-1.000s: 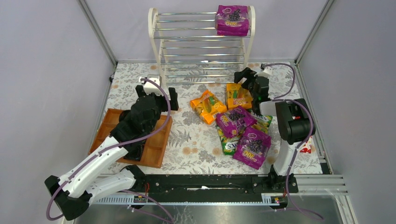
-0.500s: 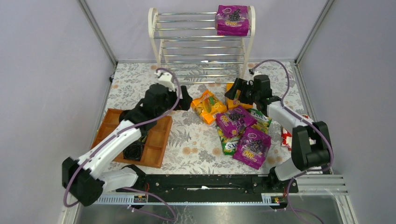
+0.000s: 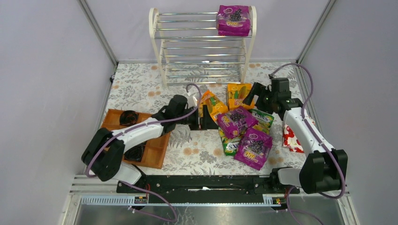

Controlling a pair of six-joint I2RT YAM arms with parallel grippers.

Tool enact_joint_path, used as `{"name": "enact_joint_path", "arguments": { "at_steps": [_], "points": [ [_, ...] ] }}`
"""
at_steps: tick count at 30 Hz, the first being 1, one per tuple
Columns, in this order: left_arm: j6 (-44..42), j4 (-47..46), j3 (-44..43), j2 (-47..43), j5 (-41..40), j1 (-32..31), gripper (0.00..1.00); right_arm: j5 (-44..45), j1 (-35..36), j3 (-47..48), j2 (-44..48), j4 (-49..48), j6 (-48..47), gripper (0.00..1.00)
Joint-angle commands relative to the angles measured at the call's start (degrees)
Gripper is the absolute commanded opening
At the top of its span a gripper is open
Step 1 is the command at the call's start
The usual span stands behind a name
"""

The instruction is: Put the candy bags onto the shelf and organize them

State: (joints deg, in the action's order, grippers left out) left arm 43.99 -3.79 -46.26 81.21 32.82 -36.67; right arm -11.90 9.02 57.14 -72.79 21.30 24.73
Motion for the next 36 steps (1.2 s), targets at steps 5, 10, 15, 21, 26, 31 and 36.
{"name": "enact_joint_path", "arguments": {
  "at_steps": [5,10,15,21,26,31,36],
  "points": [
    [2.7,-5.3,-4.4,8.0,6.2,-5.7,0.99,-14.5,-12.4,-6.8,-5.9,-2.6,6.4,1.0],
    [4.1,-7.2,-5.6,12.7,6.5,-5.9,0.99,-22.7,-14.0,-8.8,-11.3,-7.8,6.1,1.0],
    [8.4,-12.7,-5.7,16.3,7.0,-5.7,0.99,-31.8,-14.0,-10.9,-14.6,-13.8,8.4,0.98],
    [10.3,-15.6,-4.0,17.0,5.0,-2.8,0.94,-39.2,-13.5,-13.3,-15.4,-17.0,9.2,0.86],
    [10.9,-17.6,-2.5,16.8,4.4,-1.4,0.9,-40.5,-6.1,-13.2,-14.2,-15.4,8.7,0.84],
    [10.6,-17.4,-0.1,15.9,2.6,-1.3,0.82,-38.6,-1.3,-14.8,-11.8,-16.1,10.6,0.85],
    [8.8,-13.9,1.9,14.7,-0.8,0.0,0.64,-33.1,-2.4,-15.0,-14.2,-14.2,10.0,0.88]
  ]
}}
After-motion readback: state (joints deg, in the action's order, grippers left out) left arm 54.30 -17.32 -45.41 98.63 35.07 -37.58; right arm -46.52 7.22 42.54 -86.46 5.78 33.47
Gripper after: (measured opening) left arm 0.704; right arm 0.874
